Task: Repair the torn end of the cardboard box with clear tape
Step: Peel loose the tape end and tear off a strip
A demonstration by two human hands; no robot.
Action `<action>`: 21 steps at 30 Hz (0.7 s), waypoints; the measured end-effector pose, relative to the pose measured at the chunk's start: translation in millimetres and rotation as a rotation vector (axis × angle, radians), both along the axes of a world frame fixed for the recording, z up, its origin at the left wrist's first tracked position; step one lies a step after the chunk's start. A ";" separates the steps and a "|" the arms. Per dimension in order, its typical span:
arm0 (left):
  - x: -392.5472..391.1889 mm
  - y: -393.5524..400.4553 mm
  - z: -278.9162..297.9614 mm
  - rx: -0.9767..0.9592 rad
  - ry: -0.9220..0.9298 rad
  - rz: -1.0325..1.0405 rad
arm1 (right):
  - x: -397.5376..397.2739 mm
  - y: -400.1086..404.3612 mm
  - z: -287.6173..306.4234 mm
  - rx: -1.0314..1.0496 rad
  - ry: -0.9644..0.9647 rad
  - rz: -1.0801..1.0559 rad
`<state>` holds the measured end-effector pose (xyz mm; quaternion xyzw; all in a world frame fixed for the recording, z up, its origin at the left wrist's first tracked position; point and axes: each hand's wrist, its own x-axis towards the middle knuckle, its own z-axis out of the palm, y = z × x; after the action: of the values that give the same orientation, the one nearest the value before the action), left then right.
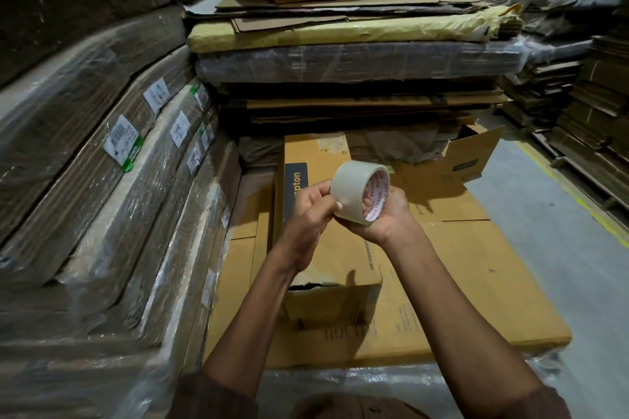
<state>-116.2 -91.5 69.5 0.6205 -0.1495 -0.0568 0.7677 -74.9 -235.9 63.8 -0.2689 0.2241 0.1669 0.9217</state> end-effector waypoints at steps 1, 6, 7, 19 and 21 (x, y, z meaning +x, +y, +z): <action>-1.1 0.2 0.6 0.014 -0.008 -0.005 | 0.2 -0.4 -1.0 0.004 0.014 -0.007; -3.0 3.5 3.5 0.204 -0.069 0.079 | 1.5 -0.9 1.3 -0.063 0.043 0.032; -0.2 8.3 0.5 0.255 -0.099 0.136 | 0.4 -4.0 5.3 -0.059 0.049 0.047; 16.5 41.0 1.5 0.853 -0.654 0.191 | -11.8 -22.2 49.3 -0.297 -0.145 0.329; 15.5 41.7 -3.7 0.789 -0.581 0.214 | -15.5 -25.5 52.5 -0.362 -0.210 0.366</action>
<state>-100.7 -49.8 65.8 0.8655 -0.2597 0.1453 0.4028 -90.4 -261.4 116.3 -0.4810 0.1015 0.2590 0.8314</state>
